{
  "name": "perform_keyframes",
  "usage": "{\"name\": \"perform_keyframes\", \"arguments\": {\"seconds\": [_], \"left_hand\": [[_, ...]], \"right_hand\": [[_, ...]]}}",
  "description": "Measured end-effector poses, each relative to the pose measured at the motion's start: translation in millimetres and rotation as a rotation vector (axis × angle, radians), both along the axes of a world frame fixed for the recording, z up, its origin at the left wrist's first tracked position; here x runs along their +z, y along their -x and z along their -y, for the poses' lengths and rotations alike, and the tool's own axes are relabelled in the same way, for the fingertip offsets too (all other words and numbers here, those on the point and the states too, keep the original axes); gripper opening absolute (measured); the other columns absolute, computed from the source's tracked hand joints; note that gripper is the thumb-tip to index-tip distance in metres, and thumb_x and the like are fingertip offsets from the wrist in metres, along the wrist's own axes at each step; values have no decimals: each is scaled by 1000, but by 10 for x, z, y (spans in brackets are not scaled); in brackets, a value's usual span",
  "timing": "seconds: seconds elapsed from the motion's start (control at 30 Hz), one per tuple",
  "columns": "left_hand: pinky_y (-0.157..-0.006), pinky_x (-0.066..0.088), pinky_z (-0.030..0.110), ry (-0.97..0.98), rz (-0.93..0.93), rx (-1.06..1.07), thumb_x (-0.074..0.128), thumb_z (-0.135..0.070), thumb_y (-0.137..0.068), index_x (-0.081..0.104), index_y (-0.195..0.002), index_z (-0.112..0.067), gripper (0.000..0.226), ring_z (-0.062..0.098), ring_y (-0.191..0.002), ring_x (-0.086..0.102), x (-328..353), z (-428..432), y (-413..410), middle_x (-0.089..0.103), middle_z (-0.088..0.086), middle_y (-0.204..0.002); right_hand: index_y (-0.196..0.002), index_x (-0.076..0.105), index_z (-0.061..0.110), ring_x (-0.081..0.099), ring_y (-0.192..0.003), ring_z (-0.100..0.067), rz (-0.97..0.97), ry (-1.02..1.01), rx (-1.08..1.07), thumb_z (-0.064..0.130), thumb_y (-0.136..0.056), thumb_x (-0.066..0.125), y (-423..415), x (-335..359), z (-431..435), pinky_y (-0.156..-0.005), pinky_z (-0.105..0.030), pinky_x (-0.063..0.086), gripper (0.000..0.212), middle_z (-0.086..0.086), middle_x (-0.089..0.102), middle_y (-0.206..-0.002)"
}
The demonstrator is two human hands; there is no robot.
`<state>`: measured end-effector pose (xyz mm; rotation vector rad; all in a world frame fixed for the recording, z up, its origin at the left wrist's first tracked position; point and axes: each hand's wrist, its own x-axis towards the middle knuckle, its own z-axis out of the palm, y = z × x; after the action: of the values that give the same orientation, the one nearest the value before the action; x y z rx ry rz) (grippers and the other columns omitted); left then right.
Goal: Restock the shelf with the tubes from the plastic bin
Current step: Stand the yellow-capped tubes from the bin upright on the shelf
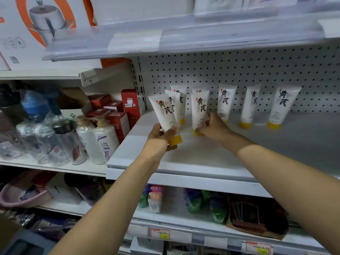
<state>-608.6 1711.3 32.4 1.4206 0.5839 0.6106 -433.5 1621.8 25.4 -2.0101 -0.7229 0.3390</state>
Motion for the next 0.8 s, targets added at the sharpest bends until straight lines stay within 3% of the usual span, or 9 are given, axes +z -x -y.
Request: {"name": "perform_keyframes", "arguments": {"seconds": [0.1, 0.2, 0.3, 0.5, 0.63, 0.73, 0.8], "left_hand": [[-77, 59, 37, -8, -3, -7, 61, -19, -92, 48, -128, -17, 39, 25, -103, 61, -4, 33, 27, 59, 10, -120], [-75, 58, 36, -10, -10, -48, 63, -15, -89, 51, -125, -20, 38, 26, -99, 62, 9, 106, 33, 61, 12, -117], [-71, 57, 33, -32, 6, -128, 60, -11, -88, 55, -122, -21, 36, 29, -98, 66, 37, 233, -5, 64, 14, -115], [-73, 59, 35, -107, 0, -176, 55, -11, -83, 61, -118, -28, 39, 30, -93, 69, 70, 514, -204, 69, 12, -108], [-80, 59, 35, -154, -61, -231, 54, -14, -90, 57, -124, -25, 36, 26, -97, 67, 62, 648, -327, 65, 10, -112], [-73, 48, 22, -397, -198, -182, 60, -23, -91, 49, -125, -24, 37, 16, -97, 59, 47, 637, -372, 57, -1, -109], [-76, 46, 25, -617, -301, -88, 61, -26, -90, 46, -130, -24, 43, 16, -102, 54, -4, 557, -365, 53, -1, -114]], "right_hand": [[-132, 39, 6, 51, -100, -19, 53, -119, -41, 12, -84, 69, 198, 105, 148, -70, -23, 41, 57, -7, 50, -112], [-132, 50, 8, 59, -93, -16, -154, -146, 232, 15, -83, 71, 417, 238, 347, -67, -21, 45, 54, -6, 64, -110], [-118, 65, 18, 61, -90, -14, -158, -25, 456, 20, -81, 71, 532, 315, 481, -70, -28, 45, 37, -1, 72, -103], [-103, 69, 15, 57, -76, -12, -146, -18, 415, 27, -70, 72, 476, 351, 706, -63, -28, 41, 36, 5, 66, -79], [-109, 67, 22, 64, -91, -12, -101, -30, 332, 18, -78, 74, 350, 305, 844, -71, -28, 47, 32, 5, 73, -98], [-111, 65, 21, 66, -94, -12, -91, -57, 241, 14, -79, 76, 207, 285, 929, -75, -29, 55, 35, 5, 72, -101], [-117, 63, 13, 66, -95, -15, -86, -96, 176, 10, -79, 76, 70, 258, 971, -72, -29, 55, 41, 0, 70, -106]]}}
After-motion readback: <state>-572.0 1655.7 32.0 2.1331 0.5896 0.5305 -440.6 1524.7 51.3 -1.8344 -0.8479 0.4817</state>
